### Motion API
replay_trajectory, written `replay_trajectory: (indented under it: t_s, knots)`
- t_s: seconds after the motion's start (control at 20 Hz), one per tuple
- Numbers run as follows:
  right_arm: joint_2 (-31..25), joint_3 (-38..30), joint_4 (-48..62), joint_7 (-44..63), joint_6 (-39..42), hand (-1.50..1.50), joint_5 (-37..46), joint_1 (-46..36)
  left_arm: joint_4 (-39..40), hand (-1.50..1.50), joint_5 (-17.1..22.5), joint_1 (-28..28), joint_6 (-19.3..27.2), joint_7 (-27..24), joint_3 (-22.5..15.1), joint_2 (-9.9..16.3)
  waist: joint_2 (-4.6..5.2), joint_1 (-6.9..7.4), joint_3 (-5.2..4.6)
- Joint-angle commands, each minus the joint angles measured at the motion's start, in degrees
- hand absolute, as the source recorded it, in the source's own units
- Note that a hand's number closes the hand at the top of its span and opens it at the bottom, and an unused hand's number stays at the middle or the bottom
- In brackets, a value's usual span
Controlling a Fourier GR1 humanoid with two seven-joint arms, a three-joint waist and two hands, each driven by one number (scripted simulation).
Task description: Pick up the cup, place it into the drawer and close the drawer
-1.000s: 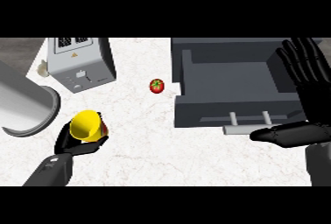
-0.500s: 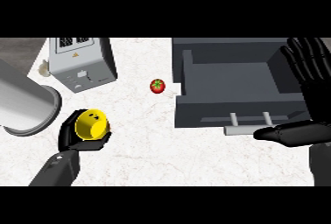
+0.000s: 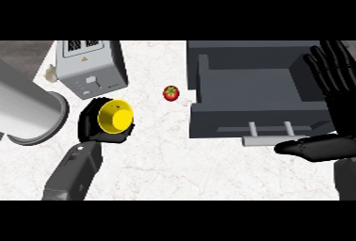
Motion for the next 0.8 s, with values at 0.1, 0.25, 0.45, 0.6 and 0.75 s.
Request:
replay_trajectory:
  t_s: [0.1,0.25,0.45,0.6,0.75]
  knots:
    - [0.63,0.57,-2.03,-0.97,-0.02,-1.50,1.19,3.54,-7.98,1.50,0.09,-6.14,-1.38,4.37,-3.24,-2.84,-0.47,0.78,0.13]
    - [-0.81,-1.73,1.35,0.98,-0.48,-1.50,-0.48,-2.07,-13.01,1.50,-0.09,-9.37,0.07,11.23,-5.28,-3.98,-0.46,1.35,0.13]
    - [-0.95,-1.35,-0.80,-0.36,0.69,-1.50,0.25,2.71,-19.94,1.50,0.40,-12.84,0.69,21.48,-7.97,-6.35,-0.62,1.19,0.14]
    - [0.36,-1.47,2.76,-2.49,-1.09,-1.50,1.92,1.13,-26.48,1.50,1.26,-16.77,3.66,29.78,-10.03,-6.73,-0.68,1.98,0.17]
    - [-0.32,-0.76,-0.26,0.12,-0.58,-1.50,1.27,0.63,-24.95,1.50,2.73,-22.88,9.57,34.41,-13.53,-6.77,-0.35,0.41,0.11]
